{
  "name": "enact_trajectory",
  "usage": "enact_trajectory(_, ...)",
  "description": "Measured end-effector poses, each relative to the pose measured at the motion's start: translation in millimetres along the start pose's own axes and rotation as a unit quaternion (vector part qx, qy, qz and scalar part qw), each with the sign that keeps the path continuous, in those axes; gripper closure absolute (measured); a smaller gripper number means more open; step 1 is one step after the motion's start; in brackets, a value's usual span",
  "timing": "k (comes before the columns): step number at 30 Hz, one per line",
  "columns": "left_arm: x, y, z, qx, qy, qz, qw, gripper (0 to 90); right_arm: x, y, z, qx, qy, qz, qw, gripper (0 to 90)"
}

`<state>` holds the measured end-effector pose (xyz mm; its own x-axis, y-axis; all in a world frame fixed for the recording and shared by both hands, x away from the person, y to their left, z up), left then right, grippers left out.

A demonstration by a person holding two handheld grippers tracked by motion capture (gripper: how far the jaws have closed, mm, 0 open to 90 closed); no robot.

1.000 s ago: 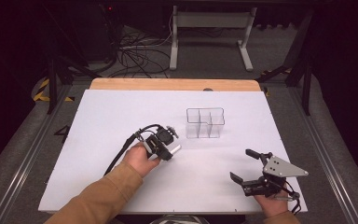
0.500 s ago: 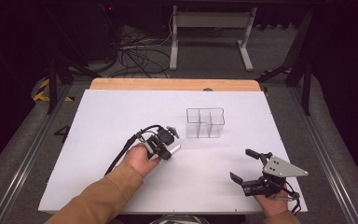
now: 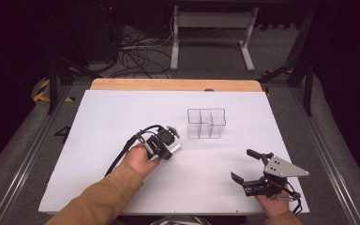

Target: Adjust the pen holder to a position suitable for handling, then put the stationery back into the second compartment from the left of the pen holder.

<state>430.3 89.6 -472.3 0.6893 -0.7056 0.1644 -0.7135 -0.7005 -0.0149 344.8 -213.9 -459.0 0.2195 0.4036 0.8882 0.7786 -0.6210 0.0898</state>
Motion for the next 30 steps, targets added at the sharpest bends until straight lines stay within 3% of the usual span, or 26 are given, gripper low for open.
enact_trajectory(12, -2.5, -1.5, -11.3, -0.009, 0.019, 0.001, 0.9998, 78.4, 0.3, -0.9, -1.0, 0.0, 0.003, 0.0, 1.0, 4.6)
enact_trajectory(21, -4.8, -2.1, -28.5, -0.019, 0.063, 0.004, 0.9978, 78.4, -0.7, -0.7, -2.1, 0.0, 0.004, 0.002, 1.0, 4.6)
enact_trajectory(30, -6.4, -2.3, -35.6, -0.021, 0.07, 0.006, 0.9973, 78.4, 0.2, -0.9, -1.0, 0.001, 0.004, 0.0, 1.0, 4.6)
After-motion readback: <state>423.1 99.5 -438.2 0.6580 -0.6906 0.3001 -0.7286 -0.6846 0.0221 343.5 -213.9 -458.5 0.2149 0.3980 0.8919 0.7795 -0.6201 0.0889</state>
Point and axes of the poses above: each handheld gripper's, and its own axes: z roughly forward along the jaws, x roughly out of its top, y roughly to its right, the point moved 4 cm from there along z, roughly forward along the jaws, and after that the axes turned 11 degrees about -y, right-handed, at the moved point
